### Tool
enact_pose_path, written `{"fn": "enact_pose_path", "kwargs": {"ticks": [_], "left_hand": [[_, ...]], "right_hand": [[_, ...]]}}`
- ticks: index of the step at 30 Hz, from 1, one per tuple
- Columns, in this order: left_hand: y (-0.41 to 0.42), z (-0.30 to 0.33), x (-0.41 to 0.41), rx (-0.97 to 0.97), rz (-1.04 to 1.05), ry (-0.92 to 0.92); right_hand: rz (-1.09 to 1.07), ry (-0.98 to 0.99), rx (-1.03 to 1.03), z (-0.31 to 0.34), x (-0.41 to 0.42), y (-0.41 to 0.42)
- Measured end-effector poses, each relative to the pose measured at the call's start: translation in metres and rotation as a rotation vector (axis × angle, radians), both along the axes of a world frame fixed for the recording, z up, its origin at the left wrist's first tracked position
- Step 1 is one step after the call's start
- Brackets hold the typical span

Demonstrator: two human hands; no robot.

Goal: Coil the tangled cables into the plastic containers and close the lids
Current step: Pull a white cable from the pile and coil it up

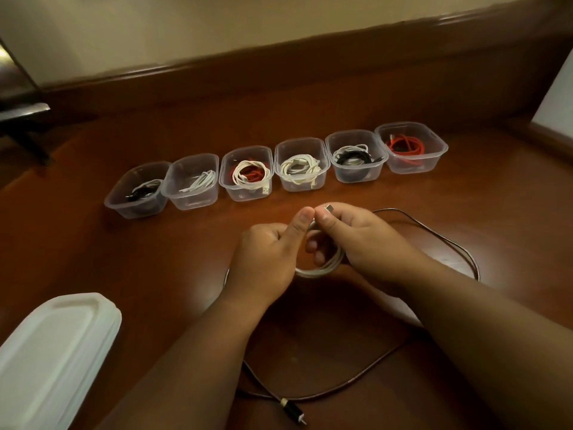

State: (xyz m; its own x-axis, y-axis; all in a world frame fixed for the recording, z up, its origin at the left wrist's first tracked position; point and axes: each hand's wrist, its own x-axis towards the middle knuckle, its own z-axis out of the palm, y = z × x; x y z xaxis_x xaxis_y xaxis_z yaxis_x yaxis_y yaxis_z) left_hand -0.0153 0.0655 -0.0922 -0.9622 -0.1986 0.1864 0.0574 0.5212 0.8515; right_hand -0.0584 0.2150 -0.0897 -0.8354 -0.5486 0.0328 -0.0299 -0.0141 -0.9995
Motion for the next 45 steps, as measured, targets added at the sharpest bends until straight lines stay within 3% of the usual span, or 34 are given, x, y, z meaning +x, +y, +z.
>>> {"fn": "enact_pose_path", "kwargs": {"ticks": [5,12,17,20,25,29,36,41,45], "left_hand": [[-0.001,-0.001,0.0,-0.054,-0.023,0.098],[-0.002,-0.009,-0.005,0.228,-0.162,0.155],[-0.003,-0.005,-0.005,0.059,-0.048,0.341],[0.0,0.0,-0.003,0.182,0.066,0.243],[0.021,0.003,0.003,0.652,0.076,0.099],[0.032,0.004,0.01,0.823,-0.025,0.009],[0.023,0.004,0.005,1.116,-0.017,-0.231],[0.026,0.007,0.01,1.235,-0.182,-0.359],[0.024,0.01,0.012,1.331,-0.307,-0.4]], "right_hand": [[-0.048,-0.084,-0.099,0.0,0.006,-0.006],[-0.279,-0.229,-0.251,0.005,-0.001,-0.001],[-0.299,-0.306,-0.41,0.01,-0.005,0.004],[-0.3,-0.31,-0.48,0.012,-0.002,0.004],[-0.335,-0.26,-0.565,0.015,0.005,-0.001],[-0.37,-0.084,-0.47,0.012,0.007,-0.003],[-0.436,0.222,-0.161,0.0,0.0,-0.004],[-0.457,0.195,-0.093,-0.003,-0.005,-0.003],[-0.429,0.027,-0.144,-0.001,-0.006,-0.005]]}}
